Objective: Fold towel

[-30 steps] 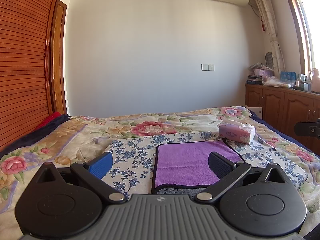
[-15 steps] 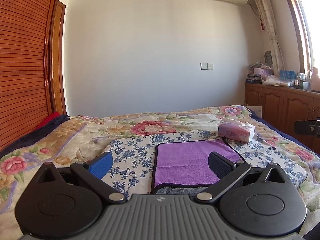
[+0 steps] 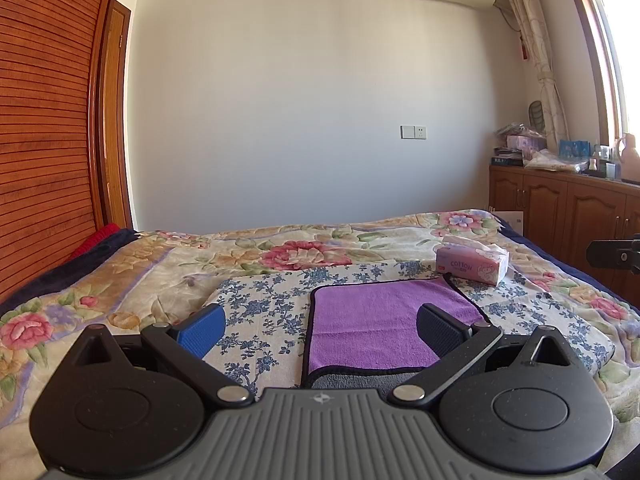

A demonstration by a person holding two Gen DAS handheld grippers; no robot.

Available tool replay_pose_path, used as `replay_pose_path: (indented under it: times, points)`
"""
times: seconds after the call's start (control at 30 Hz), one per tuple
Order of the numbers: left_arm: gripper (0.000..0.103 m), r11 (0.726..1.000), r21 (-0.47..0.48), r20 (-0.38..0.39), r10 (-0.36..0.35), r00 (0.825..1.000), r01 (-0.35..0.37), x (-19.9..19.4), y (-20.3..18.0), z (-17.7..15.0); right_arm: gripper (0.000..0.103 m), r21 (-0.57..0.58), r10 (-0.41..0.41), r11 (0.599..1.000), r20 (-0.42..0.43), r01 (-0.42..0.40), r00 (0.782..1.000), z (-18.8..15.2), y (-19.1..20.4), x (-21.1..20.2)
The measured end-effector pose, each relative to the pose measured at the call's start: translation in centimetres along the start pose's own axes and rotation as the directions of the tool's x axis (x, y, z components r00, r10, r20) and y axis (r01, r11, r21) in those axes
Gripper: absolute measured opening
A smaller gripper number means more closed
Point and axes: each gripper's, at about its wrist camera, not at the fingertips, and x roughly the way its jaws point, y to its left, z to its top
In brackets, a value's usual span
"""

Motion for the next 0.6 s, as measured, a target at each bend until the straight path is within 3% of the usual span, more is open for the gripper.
replay_pose_path:
  times: [0.37,0.47,0.6]
  points:
    - [0.103,1.0,0.006,-0.012,-0.004,1.0,0.004,0.3,-0.2,-0.8,0.103,-0.002,0.007,1.0,-0.017,-0.007,1.0,-0.5,0.9,0.6]
    - [0.103,1.0,0.011,-0.022,-0.007,1.0,0.007,1.1,-1.2,-2.5,0.103,-0.005,0.009,1.0,-0.029,-0.009,1.0,-0.5,1.0,1.1]
    - [0.103,1.0,0.017,-0.037,-0.008,0.999,0.009,1.8,-1.6,-1.8,0.103,-0.018,0.006,1.0,-0.048,-0.007,0.999,-0.4,1.1,1.8]
